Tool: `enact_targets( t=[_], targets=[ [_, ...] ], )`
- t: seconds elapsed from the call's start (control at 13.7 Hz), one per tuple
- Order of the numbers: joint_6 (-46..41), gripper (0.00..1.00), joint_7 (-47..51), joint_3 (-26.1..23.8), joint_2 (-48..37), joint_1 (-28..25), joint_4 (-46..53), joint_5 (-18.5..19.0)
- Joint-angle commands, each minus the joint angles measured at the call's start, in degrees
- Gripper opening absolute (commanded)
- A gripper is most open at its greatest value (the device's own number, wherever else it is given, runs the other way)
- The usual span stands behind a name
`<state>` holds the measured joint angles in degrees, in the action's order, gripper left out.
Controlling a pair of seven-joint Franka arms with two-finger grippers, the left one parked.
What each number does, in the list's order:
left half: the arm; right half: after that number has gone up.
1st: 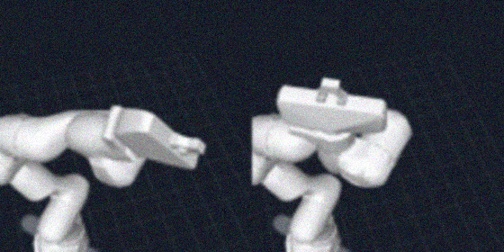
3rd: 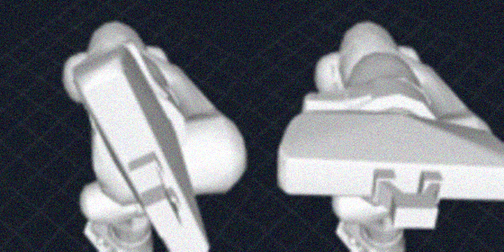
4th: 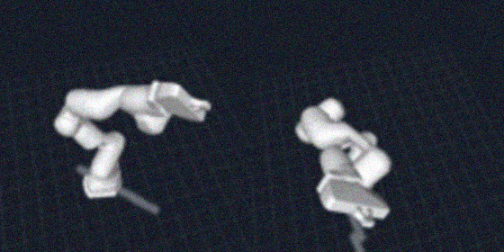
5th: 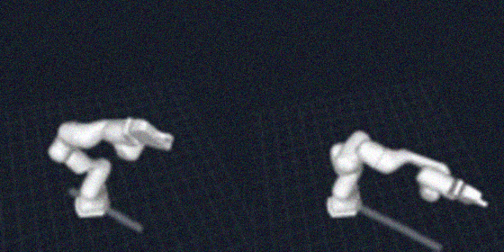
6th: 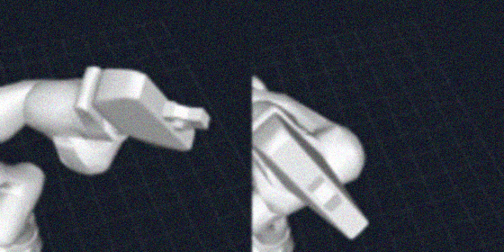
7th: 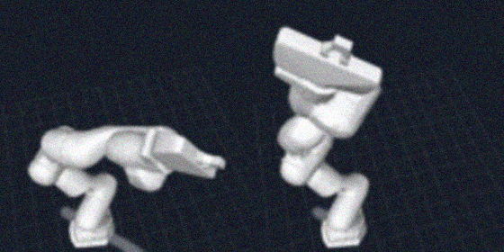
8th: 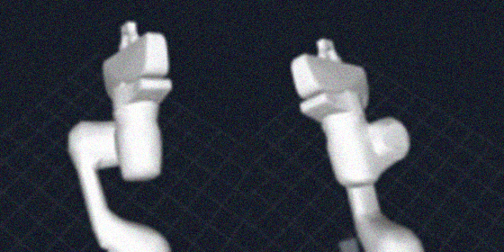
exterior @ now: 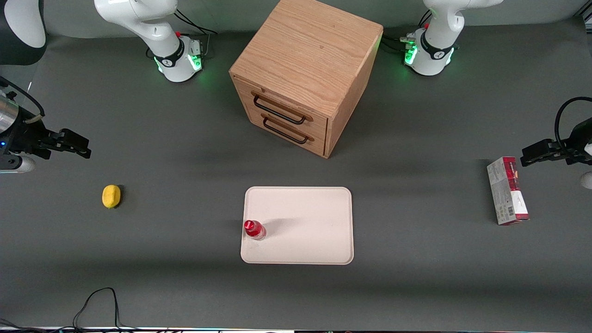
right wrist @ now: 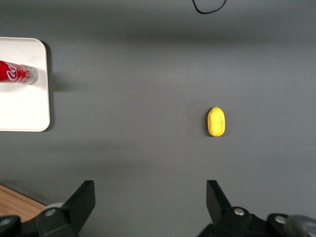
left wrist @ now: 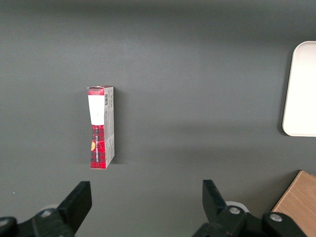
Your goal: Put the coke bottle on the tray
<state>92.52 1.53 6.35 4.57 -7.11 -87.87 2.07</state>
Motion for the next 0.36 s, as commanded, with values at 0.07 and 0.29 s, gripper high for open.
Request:
enact_targets(
  t=[0.07, 0.29],
  targets=[
    [-0.75, 1.0, 0.15, 0.86, -0.7, -0.36, -0.64, -3.73],
    [-0.76, 1.0, 0.14, 0.86, -0.61, -0.45, -0.64, -4.01]
  ],
)
